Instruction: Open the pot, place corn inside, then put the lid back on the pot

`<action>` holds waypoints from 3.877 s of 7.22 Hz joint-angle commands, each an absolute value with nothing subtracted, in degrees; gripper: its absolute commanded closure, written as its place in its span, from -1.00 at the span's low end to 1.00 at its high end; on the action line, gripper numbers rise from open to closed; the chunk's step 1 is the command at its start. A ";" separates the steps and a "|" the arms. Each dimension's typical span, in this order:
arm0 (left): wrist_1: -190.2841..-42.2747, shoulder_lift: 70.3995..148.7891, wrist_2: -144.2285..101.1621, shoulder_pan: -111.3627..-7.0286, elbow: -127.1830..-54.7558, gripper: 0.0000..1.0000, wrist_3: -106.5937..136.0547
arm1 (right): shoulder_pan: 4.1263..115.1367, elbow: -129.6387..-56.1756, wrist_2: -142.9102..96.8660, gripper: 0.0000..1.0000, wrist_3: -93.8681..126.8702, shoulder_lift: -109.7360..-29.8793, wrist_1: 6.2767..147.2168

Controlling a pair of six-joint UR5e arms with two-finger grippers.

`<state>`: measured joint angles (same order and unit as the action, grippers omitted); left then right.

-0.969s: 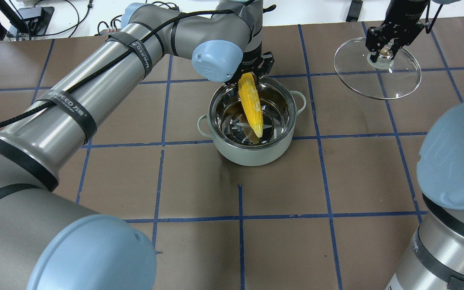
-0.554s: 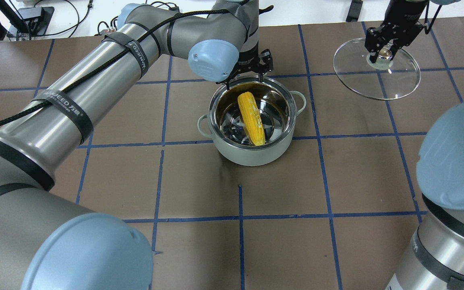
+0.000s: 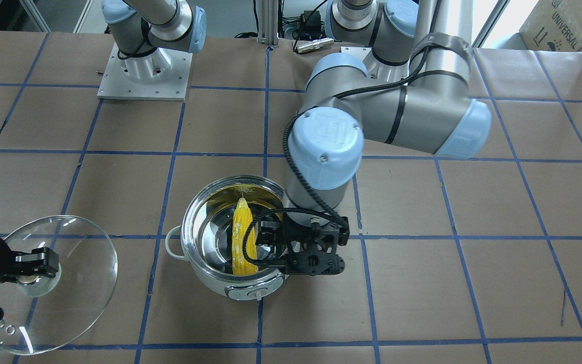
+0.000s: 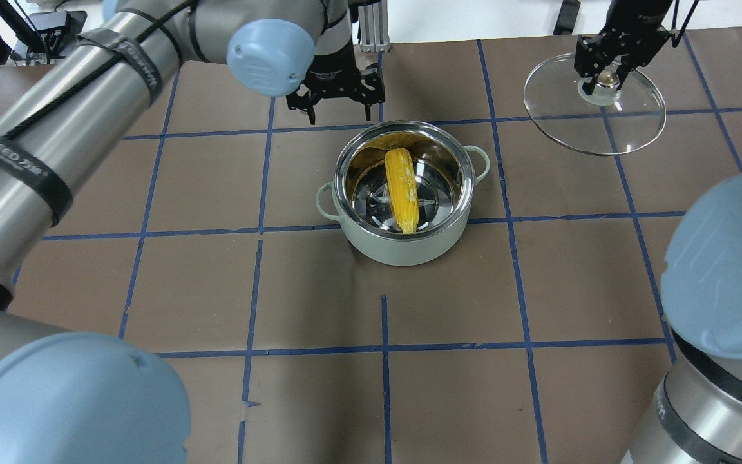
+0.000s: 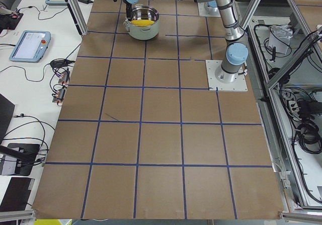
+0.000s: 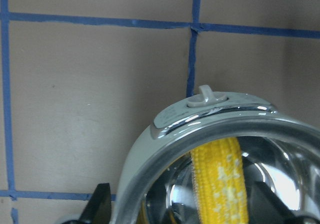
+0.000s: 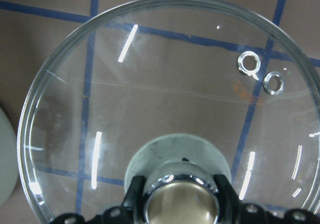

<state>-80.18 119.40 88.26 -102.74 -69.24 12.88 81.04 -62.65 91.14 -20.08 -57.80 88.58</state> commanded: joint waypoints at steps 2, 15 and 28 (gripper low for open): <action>-91.29 110.16 86.92 -92.84 -69.34 -1.00 8.44 | 94.35 -63.62 91.24 0.88 -6.18 -62.30 88.59; -91.50 96.51 87.28 -84.64 -90.07 -1.00 5.62 | 109.95 -77.52 90.97 0.89 8.35 -64.42 102.66; -85.60 92.90 87.27 -88.42 -92.90 -1.00 5.28 | 108.37 -79.01 90.44 0.87 7.82 -64.60 103.36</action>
<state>-85.51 92.83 87.04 -88.42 -92.90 5.48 108.45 -78.89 90.48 7.61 -64.66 103.26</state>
